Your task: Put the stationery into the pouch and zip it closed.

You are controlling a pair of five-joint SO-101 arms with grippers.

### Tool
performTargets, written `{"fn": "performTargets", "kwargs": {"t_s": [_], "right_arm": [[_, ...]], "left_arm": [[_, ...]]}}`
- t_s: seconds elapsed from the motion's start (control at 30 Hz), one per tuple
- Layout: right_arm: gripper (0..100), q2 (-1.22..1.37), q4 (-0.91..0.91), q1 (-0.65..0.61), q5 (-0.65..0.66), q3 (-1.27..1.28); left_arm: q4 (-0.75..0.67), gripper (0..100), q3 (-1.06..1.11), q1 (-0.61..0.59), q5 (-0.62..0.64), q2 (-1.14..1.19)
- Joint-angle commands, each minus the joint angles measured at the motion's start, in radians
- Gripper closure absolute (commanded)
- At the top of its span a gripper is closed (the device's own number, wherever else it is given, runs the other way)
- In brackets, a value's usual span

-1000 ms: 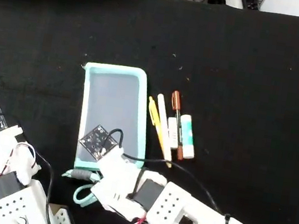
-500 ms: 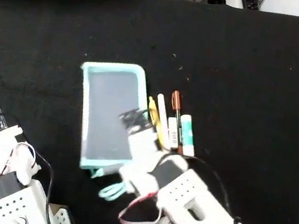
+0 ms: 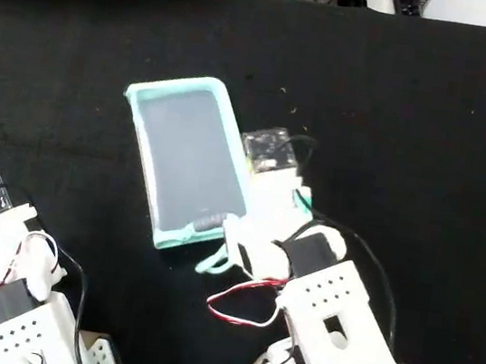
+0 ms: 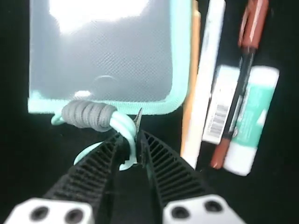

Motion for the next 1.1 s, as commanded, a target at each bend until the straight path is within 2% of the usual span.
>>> {"fn": "performTargets", "kwargs": {"t_s": [0.0, 0.1, 0.17, 0.27, 0.37, 0.47, 0.53, 0.67, 0.87, 1.0, 1.07], "right_arm": [[98.3, -0.007, -0.034, 0.017, 0.324, -0.051], [98.3, -0.007, -0.043, 0.009, 0.476, -0.039], [98.3, -0.007, -0.068, -0.012, 0.466, -0.03], [98.3, -0.001, -0.126, -0.068, 0.466, 0.002], [95.0, -0.001, -0.181, -0.144, 0.457, 0.041], [82.5, -0.004, -0.199, -0.203, 0.365, 0.079], [77.4, -0.007, -0.204, -0.193, 0.328, 0.093], [77.8, -0.007, -0.196, -0.198, 0.321, 0.097], [77.6, -0.002, -0.19, -0.345, 0.396, 0.099], [77.5, 0.001, -0.209, -0.341, 0.431, 0.113], [77.5, 0.001, -0.273, -0.318, 0.433, 0.159]], "left_arm": [[-0.051, 97, -0.031, 0.012, 0.008, -0.008], [-0.192, 97, -0.068, 0.013, 0.006, -0.008], [-0.339, 95, -0.054, 0.013, -0.008, -0.005], [-0.532, 87, 0.019, 0.022, -0.114, -0.002], [-0.508, 83, 0.015, 0.087, -0.19, -0.003], [-0.419, 84, 0.016, 0.197, -0.201, -0.003], [-0.373, 85, 0.016, 0.277, -0.204, -0.003], [-0.316, 86, 0.016, 0.407, -0.207, -0.003], [-0.313, 86, 0.016, 0.426, -0.207, -0.003], [-0.313, 86, 0.016, 0.43, -0.207, -0.003], [-0.313, 86, 0.016, 0.432, -0.207, -0.003]]}}
